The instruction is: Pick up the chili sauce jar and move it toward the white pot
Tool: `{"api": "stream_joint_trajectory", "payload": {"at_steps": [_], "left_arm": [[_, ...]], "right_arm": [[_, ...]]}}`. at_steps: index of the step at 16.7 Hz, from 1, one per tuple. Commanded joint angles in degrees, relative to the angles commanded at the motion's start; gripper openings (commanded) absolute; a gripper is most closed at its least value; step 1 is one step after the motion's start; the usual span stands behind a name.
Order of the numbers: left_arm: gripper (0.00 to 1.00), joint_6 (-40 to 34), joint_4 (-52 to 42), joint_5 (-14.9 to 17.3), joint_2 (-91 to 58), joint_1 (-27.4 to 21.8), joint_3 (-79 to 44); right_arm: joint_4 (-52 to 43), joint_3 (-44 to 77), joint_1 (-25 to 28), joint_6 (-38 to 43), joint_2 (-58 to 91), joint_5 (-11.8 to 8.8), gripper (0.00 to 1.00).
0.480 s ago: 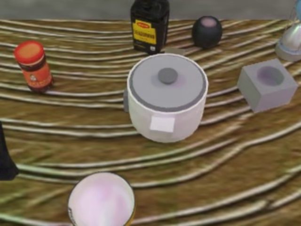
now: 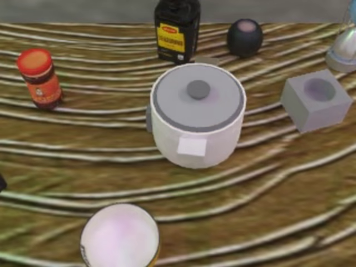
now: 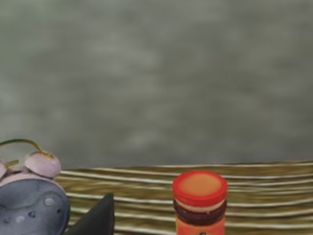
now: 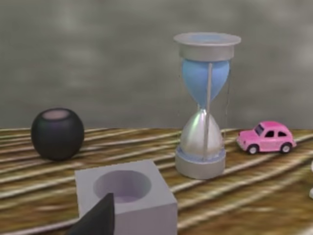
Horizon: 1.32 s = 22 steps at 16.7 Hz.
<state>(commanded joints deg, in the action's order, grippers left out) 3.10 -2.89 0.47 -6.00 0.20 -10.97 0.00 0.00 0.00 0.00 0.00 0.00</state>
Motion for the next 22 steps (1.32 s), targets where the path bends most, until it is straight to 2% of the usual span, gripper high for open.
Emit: {"api": "stream_joint_trajectory", "payload": {"at_steps": [4,8,22], "left_arm": [[1.0,4.53,-6.42,1.02,-11.44,-0.13,-15.6],[1.0,10.21,-16.97,2.32,-28.75,-0.42,-34.21],[1.0,32.17,-68.06,5.08,-109.45,-0.64,-104.01]], "right_arm": [[0.0,0.0,0.0,0.0,0.0,0.0,1.0],[0.0,0.0,0.0,0.0,0.0,0.0,1.0],[0.0,0.0,0.0,0.0,0.0,0.0,1.0]]}}
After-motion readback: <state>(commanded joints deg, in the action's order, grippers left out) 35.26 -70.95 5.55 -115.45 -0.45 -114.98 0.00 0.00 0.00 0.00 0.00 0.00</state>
